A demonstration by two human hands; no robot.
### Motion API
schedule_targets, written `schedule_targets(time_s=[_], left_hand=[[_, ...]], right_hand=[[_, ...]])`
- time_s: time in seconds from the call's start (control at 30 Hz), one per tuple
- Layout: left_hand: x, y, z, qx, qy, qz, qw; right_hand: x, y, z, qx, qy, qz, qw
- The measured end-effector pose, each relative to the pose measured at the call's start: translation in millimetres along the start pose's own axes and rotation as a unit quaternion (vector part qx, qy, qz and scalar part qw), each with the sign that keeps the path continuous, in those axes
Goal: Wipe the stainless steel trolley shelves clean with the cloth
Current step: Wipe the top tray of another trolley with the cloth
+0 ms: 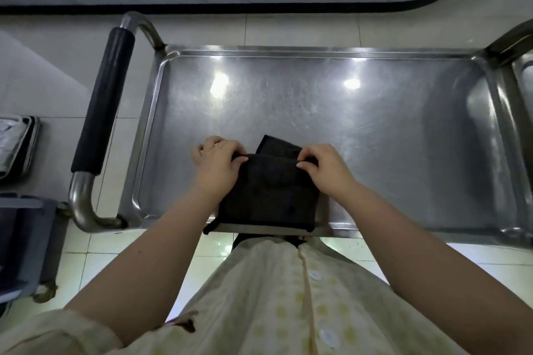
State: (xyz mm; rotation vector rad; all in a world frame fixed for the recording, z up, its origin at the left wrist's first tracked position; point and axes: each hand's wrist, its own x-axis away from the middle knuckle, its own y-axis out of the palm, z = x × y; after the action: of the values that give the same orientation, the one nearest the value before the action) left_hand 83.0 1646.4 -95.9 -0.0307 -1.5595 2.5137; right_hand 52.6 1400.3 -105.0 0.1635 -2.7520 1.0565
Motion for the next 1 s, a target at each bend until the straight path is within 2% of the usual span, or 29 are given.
schedule_targets(time_s=[0.07, 0.13, 0.23, 0.27, 0.33, 0.4, 0.5, 0.6, 0.73, 0.83, 0.87, 0.93, 1.0], left_hand=[[-14.7, -5.0, 15.6, 0.024, 0.020, 0.006, 0.999], [-33.1, 0.2, 31.1, 0.022, 0.053, -0.012, 0.998], [-54.0, 18.9, 44.6, -0.031, 0.055, -0.077, 0.995], [-57.1, 24.6, 45.9, -0.041, 0.047, -0.084, 0.994], [-56.3, 31.0, 47.6, -0.032, 0.051, -0.056, 0.997], [-50.1, 32.9, 50.3, -0.036, 0.111, -0.031, 0.993], [-46.8, 38.4, 53.5, -0.104, 0.205, -0.097, 0.968], [-50.4, 45.2, 56.2, -0.163, 0.241, -0.169, 0.942], [-56.8, 45.8, 55.5, -0.177, 0.290, -0.179, 0.923], [-61.2, 43.2, 54.6, -0.170, 0.318, -0.184, 0.914], [-64.1, 41.2, 56.0, -0.169, 0.321, -0.193, 0.912], [-68.8, 34.0, 58.6, -0.165, 0.323, -0.209, 0.908], [-72.8, 23.5, 60.5, -0.158, 0.327, -0.206, 0.909]], right_hand=[[1.1, -19.8, 2.7, -0.041, 0.040, 0.015, 0.998], [-1.6, -30.2, 10.6, -0.048, 0.087, 0.064, 0.993], [-3.6, -26.2, 22.2, 0.045, 0.103, 0.065, 0.992], [-2.2, -22.7, 22.6, 0.082, 0.101, 0.064, 0.989], [2.4, -18.0, 19.6, 0.082, 0.115, 0.102, 0.985], [9.9, -11.9, 17.3, 0.051, 0.144, 0.158, 0.976], [16.0, -0.8, 17.6, 0.012, 0.215, 0.195, 0.957], [10.3, 1.4, 12.7, -0.007, 0.243, 0.166, 0.956], [-4.3, -4.3, -7.8, 0.009, 0.274, 0.080, 0.958], [-10.2, -13.1, -24.8, 0.123, 0.289, -0.025, 0.949], [-10.0, -15.4, -31.0, 0.164, 0.277, -0.037, 0.946], [-5.6, -18.1, -41.8, 0.205, 0.235, -0.021, 0.950], [2.1, -20.8, -49.2, 0.196, 0.210, 0.016, 0.958]])
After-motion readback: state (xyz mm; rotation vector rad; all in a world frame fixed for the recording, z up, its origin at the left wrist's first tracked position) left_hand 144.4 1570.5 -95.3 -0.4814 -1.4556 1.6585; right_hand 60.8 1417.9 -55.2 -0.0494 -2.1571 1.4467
